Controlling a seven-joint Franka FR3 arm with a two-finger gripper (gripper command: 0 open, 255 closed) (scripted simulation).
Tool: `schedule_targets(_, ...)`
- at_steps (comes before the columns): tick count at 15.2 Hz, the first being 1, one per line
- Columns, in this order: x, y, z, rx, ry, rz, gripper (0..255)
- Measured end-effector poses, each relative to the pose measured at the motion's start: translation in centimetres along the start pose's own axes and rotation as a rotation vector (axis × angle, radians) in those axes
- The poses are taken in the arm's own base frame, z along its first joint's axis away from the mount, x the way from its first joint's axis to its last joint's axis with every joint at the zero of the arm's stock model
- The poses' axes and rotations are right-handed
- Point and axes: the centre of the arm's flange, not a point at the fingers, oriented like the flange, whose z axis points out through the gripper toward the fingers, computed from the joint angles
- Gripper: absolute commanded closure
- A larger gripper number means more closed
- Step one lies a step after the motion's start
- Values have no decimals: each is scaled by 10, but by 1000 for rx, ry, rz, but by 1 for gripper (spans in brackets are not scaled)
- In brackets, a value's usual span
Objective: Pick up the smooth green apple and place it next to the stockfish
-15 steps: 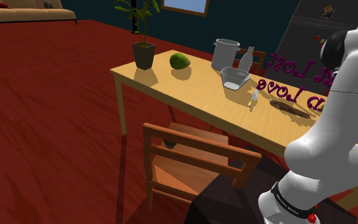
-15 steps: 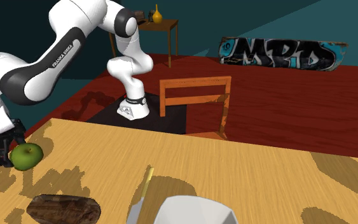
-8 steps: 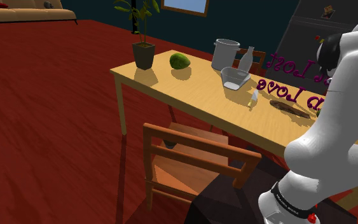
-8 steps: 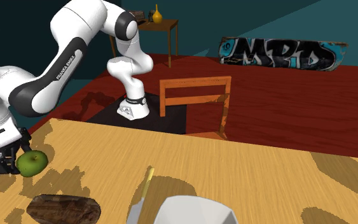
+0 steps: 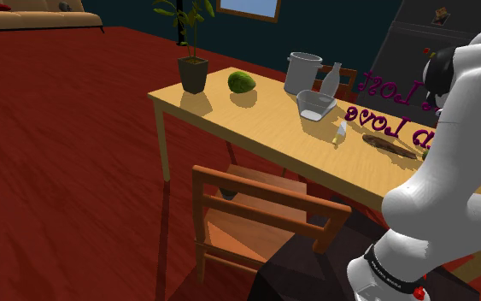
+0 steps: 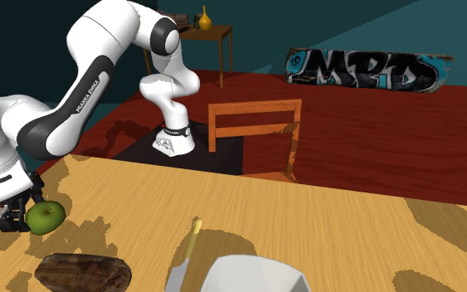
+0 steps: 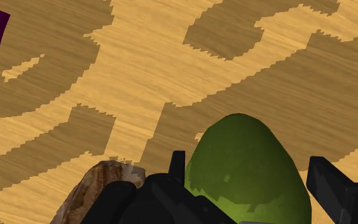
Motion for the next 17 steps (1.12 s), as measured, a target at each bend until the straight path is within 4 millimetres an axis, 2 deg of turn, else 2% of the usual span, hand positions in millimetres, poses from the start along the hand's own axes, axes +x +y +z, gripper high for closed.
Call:
schedule_targets(1, 0, 0, 0, 0, 0, 0, 255)
schedule_targets(2, 0, 0, 0, 0, 0, 0, 0)
schedule_targets(8, 0, 0, 0, 0, 0, 0, 0)
schedule_targets(9, 0, 0, -6, 0, 0, 0, 0)
schedule_targets(12, -1, 2, -41, -2, -1, 0, 0)
schedule_targets(17, 0, 0, -50, 0, 0, 0, 0)
